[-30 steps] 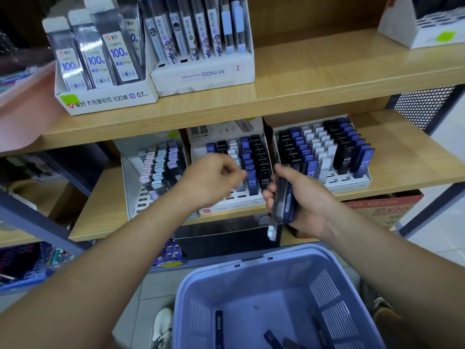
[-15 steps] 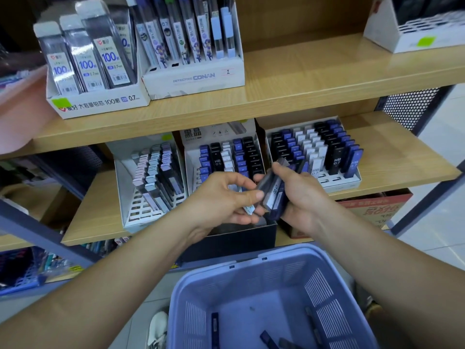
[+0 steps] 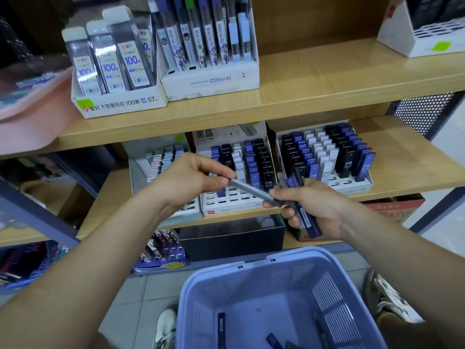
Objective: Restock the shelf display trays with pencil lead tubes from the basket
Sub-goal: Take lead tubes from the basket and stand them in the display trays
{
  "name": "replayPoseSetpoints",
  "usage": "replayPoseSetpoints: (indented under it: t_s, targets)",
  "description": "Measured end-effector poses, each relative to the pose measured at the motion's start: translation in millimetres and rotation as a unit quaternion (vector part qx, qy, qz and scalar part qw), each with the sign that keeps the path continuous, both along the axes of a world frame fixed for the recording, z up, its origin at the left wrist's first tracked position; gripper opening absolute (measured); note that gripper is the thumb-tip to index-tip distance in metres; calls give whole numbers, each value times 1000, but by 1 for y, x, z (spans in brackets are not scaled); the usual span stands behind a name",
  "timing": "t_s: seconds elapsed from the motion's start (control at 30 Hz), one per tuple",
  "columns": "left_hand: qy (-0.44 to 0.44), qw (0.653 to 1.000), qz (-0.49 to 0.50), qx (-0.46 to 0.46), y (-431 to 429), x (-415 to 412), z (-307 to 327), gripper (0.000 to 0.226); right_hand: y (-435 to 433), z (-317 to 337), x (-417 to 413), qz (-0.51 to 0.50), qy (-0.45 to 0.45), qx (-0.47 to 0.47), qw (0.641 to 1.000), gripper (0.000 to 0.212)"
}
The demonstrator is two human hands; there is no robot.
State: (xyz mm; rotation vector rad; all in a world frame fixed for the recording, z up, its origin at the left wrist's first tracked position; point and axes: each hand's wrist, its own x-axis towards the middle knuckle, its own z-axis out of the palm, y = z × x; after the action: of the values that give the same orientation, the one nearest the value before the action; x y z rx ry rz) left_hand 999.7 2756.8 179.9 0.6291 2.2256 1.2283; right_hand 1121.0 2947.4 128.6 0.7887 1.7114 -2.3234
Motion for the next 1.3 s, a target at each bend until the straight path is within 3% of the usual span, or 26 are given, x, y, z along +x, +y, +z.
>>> replayPoseSetpoints:
  t_s: [0.1,0.2,0.37,0.6,0.77,0.93,1.1,1.3]
  targets:
    - [-33,998,19,44,-8,-6,-2,31,-9,-2,-4,0,41,45,998,13]
    - [-93,988,68,107,-15,-10,0,26,-18,-3,-10,-5,63,93,994,15]
    - [-73,992,89,59,-36,-21,1,14,-35,-7,-18,-11,62,108,992,11]
    - [123,980,149,-40,-89,-43,16,12,-59,-12,-32,31,-29,33,999,25]
    - [228,953,159,-117,-121,-52,7,16,-71,-19,-46,32,-72,-38,996,8]
    - [337,907,142,-207,-134,-57,-1,11,-80,-26,-53,28,-61,-63,996,17]
    - [390,883,178,-192,-138,-71,-23,19,-85,-25,-56,30,-48,-63,996,21]
    - [389,884,215,-142,-132,-87,-42,24,-92,-25,-57,32,-40,-49,997,28]
